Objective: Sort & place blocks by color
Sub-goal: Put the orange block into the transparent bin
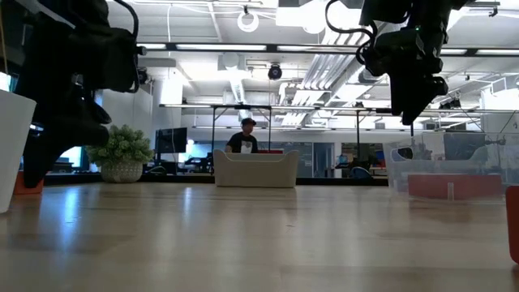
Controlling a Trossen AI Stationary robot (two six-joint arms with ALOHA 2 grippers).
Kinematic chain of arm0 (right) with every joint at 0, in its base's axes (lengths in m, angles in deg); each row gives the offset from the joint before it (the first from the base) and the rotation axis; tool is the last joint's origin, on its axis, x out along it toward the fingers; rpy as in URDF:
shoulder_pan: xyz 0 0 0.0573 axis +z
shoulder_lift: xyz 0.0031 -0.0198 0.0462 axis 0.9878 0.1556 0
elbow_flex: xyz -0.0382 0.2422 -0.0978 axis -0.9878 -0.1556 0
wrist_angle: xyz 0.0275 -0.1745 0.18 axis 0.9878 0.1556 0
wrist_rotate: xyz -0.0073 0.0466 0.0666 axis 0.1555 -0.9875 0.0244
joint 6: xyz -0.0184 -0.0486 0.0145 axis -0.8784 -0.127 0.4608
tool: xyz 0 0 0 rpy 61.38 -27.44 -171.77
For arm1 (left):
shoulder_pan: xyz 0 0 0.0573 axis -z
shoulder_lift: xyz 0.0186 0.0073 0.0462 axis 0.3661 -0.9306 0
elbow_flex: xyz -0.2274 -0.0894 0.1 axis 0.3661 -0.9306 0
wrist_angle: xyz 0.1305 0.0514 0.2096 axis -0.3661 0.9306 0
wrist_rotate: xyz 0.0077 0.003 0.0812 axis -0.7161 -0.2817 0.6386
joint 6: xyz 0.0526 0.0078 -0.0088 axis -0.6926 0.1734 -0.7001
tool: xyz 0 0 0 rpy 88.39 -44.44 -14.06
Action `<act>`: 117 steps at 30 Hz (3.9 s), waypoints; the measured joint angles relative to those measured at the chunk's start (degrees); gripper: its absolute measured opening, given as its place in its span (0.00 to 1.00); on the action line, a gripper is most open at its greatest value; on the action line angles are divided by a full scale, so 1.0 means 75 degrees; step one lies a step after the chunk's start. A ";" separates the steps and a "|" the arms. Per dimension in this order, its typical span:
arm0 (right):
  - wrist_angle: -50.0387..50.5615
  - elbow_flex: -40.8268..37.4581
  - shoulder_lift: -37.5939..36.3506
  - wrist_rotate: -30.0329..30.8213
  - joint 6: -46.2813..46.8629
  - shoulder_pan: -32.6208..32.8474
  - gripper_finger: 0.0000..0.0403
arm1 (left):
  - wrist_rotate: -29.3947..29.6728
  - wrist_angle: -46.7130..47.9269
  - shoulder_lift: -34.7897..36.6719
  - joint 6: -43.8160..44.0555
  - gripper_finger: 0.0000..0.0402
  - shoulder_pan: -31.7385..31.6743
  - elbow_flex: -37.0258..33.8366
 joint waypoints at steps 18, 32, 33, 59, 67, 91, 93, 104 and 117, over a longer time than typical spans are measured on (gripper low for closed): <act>-0.0162 0.0002 0.0000 -0.0100 -0.0018 0.0000 0.53 | 0.0035 -0.0720 0.0155 -0.1627 0.25 0.0000 0.0518; -0.2188 0.0003 0.0003 -0.1025 -0.1011 0.0000 0.53 | 0.0062 -0.3710 0.1014 -0.3099 0.25 -0.0714 0.1355; -0.2372 0.0000 0.0003 -0.1120 -0.1045 0.0000 0.53 | 0.0023 -0.3903 0.1108 -0.3232 0.25 -0.0843 0.1358; -0.6941 0.0002 0.0003 0.0224 -0.2402 0.0010 0.55 | -0.3150 -0.8419 0.1413 -0.3736 0.26 -0.3226 0.1350; -0.8313 0.0003 0.0004 0.0639 -0.4920 0.0176 0.62 | -0.3198 -0.9733 0.1412 -0.3036 0.26 -0.3456 0.1350; -0.9655 0.0006 0.0790 -0.0042 -0.6590 0.0364 0.62 | -0.3091 -1.0611 0.0914 -0.2737 0.26 -0.3392 0.1342; -0.9741 0.0006 0.0850 -0.0053 -0.6610 0.0364 0.62 | -0.3107 -1.0821 0.0870 -0.2739 0.26 -0.3392 0.1352; -0.9752 0.0003 0.1035 -0.0003 -0.6610 0.0364 0.62 | -0.3150 -1.1202 0.0600 -0.2545 0.26 -0.3395 0.1350; -0.9753 0.0004 0.1029 0.0150 -0.6585 0.0344 0.62 | -0.3399 -1.1998 0.0102 -0.2205 0.26 -0.3395 0.1347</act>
